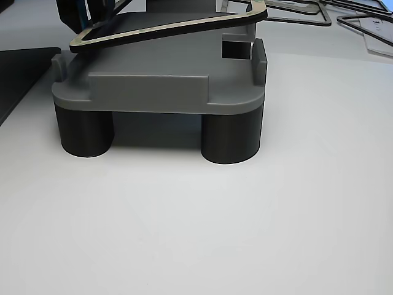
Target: Move top rectangular frame to the holder.
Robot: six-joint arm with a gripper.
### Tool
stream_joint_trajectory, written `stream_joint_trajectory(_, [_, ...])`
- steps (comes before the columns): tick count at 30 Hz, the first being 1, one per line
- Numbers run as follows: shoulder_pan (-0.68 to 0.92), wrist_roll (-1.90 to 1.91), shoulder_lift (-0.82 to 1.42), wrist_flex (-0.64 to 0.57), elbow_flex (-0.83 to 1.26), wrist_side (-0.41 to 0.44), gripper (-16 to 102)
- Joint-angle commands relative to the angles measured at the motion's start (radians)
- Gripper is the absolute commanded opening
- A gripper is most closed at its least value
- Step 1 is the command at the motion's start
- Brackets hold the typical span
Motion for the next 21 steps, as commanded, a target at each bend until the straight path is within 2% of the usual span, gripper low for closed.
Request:
stream_joint_trajectory(1, [-0.015, 0.005, 0.023, 0.009, -0.012, -0.003, -11])
stream_joint_trajectory(21, [-0.028, -0.02, 0.026, 0.003, 0.021, -0.018, -11])
